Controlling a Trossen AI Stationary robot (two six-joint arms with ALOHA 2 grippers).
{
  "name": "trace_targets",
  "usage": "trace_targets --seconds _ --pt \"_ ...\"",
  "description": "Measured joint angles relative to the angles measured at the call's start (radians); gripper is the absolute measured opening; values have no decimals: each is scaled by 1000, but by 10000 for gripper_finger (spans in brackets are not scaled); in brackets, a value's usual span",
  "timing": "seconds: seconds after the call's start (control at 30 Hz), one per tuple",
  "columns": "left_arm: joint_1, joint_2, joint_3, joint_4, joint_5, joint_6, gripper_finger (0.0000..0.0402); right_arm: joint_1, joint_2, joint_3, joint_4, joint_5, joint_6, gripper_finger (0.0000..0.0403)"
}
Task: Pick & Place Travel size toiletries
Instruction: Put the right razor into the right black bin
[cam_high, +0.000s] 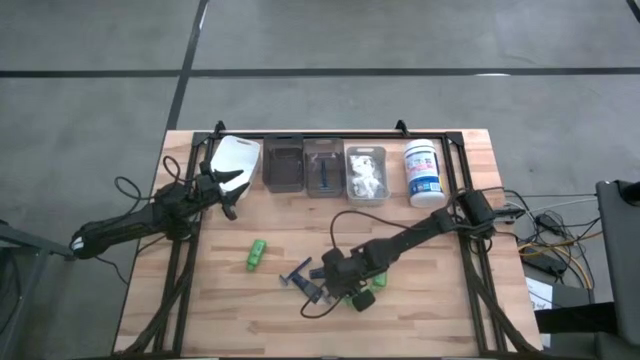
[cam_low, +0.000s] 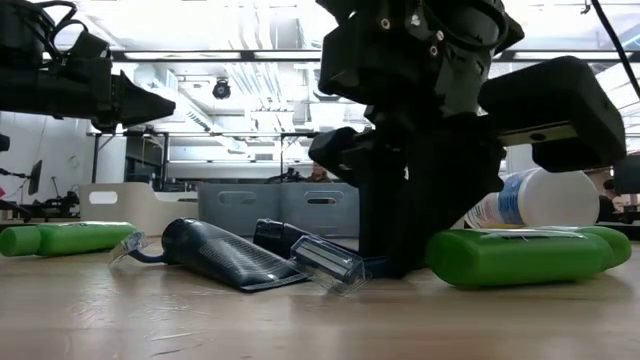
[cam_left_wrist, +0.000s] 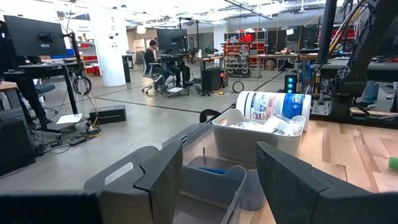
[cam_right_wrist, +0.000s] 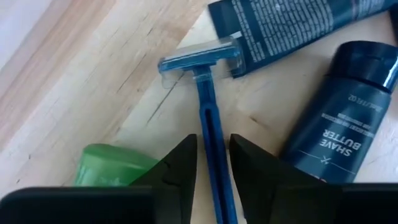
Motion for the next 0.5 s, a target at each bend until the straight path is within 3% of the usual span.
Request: trace_targets --seconds 0.3,0.5 --pt "0 0 0 0 0 0 206 0 -6 -1 -15 32 -46 25" --pt "0 0 0 0 0 0 207 -6 -10 -1 -33 33 -56 29"
